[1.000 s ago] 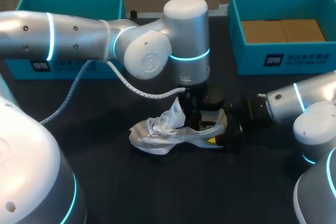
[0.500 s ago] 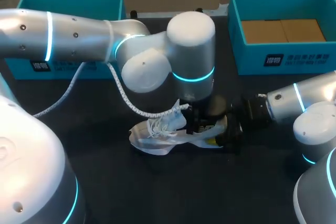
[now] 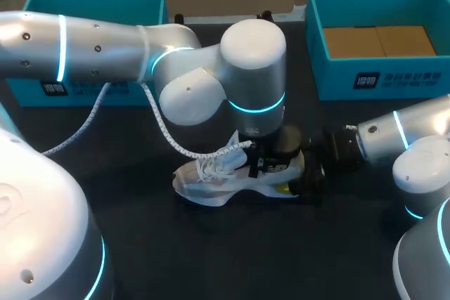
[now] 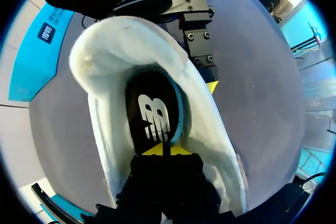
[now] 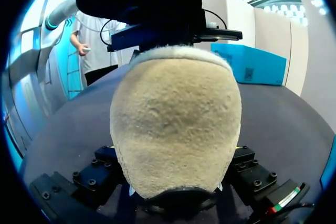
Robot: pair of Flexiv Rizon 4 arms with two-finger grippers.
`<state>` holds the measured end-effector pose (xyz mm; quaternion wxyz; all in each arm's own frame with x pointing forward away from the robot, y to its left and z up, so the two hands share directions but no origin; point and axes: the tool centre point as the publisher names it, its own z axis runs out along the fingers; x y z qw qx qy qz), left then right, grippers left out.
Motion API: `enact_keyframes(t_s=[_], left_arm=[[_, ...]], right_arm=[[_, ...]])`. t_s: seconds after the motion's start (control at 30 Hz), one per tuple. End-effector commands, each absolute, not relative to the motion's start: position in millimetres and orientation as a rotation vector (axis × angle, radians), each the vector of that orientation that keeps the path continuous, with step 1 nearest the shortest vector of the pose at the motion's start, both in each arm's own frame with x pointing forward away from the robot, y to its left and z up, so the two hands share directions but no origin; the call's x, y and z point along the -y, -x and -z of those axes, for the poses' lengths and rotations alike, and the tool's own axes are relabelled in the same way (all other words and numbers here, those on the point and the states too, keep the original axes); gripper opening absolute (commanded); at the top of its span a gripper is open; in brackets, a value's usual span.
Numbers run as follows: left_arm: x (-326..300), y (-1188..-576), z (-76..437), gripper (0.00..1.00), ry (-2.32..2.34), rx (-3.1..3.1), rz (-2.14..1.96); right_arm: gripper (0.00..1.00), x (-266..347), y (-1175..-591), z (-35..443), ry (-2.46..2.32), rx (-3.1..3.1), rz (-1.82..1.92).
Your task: Take the shoe out of the shoebox, open the shoe tongue, remove and reinsert the insole, then place the shoe into the shoebox
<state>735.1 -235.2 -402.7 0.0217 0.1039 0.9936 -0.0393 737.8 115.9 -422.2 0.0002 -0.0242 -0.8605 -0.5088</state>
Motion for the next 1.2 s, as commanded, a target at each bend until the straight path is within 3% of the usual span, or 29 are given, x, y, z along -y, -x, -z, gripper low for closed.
enact_keyframes(t_s=[0.03, 1.2], left_arm=[[224, -739, 386, 0.00, -0.321, -3.091, 0.134], [220, -734, 319, 0.00, -0.381, -3.161, 0.423]], right_arm=[[0.00, -117, -738, 424, 0.076, 2.706, 1.592], [0.00, -117, -738, 424, 0.076, 2.706, 1.592]])
